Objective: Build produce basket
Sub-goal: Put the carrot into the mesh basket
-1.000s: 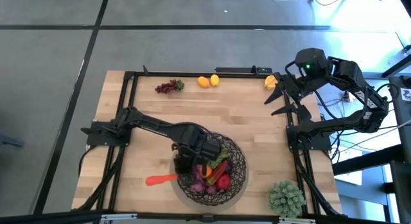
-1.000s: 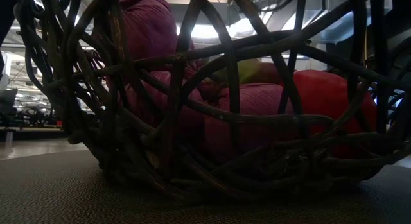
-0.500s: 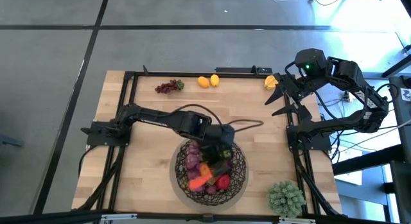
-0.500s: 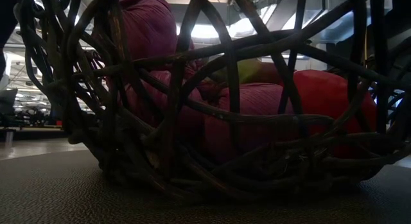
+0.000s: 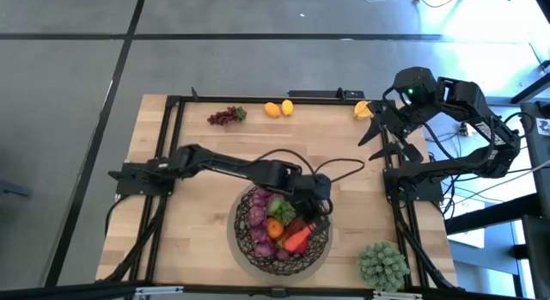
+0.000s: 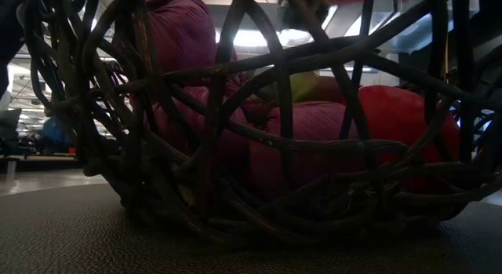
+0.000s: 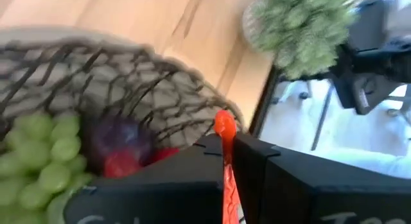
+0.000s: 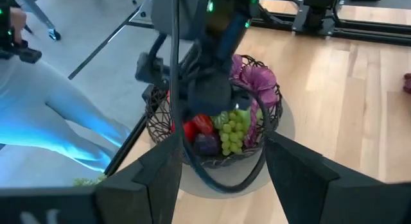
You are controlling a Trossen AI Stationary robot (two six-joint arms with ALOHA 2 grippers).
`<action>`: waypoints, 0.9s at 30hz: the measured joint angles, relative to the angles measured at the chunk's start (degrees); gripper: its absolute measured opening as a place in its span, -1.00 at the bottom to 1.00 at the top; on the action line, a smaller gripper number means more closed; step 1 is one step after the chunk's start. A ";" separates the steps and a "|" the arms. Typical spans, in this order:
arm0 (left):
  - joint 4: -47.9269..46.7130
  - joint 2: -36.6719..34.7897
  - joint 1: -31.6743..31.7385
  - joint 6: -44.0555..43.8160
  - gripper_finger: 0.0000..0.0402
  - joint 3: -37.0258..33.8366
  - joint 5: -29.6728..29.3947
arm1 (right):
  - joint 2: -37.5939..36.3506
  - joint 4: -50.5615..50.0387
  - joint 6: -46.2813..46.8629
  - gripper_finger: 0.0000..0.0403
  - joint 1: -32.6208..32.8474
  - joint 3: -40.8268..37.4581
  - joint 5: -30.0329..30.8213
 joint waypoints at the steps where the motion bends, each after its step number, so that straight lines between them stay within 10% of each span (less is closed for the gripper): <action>1: 0.28 0.66 0.06 -0.04 -1.00 0.00 -0.18 | 0.00 0.01 0.00 0.05 -0.01 0.00 0.00; 27: 1.69 4.43 0.63 0.46 -0.94 0.00 -3.23 | 0.02 0.12 0.00 0.05 -0.01 0.00 0.02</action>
